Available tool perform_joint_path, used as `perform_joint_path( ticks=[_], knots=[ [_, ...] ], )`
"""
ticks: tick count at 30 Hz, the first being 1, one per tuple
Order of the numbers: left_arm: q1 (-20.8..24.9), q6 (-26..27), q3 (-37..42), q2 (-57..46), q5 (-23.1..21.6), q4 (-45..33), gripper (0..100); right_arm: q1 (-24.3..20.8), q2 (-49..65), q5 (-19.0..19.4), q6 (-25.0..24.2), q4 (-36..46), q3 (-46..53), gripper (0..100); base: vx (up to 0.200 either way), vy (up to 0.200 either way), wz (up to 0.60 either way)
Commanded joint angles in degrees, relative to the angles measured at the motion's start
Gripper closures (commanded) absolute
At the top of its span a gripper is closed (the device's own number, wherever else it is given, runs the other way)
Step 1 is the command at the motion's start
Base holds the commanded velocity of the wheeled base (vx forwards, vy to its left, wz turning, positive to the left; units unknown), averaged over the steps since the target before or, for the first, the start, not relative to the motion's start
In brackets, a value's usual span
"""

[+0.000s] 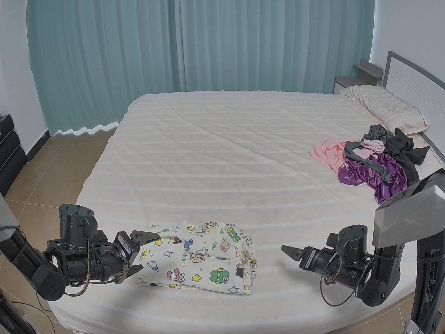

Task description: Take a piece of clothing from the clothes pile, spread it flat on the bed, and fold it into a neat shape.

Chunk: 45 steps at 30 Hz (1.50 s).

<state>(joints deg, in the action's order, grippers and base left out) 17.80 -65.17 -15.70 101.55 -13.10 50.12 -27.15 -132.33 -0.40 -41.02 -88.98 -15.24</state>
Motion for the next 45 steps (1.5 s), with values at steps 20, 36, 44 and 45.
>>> perform_joint_path(
  ticks=[20,36,44,45],
  knots=[
    [0.22,2.68,5.07,9.90,-1.22,11.94,0,-8.36,-3.90,4.45,5.34,-0.93,2.58,0,0.000,0.010,0.00],
    [0.31,2.86,4.89,10.95,-1.13,12.02,0,-12.05,-6.89,7.87,10.17,-0.76,-0.67,0,0.000,0.000,0.00],
    [0.31,2.86,4.89,10.95,-1.13,12.02,0,-11.96,-8.74,6.29,10.44,-0.76,-2.08,0,0.000,0.000,0.00],
    [0.31,2.86,4.89,10.95,-1.13,12.02,0,-12.05,-8.82,6.29,10.44,-0.76,-2.08,0,0.000,0.000,0.00]
  ],
)
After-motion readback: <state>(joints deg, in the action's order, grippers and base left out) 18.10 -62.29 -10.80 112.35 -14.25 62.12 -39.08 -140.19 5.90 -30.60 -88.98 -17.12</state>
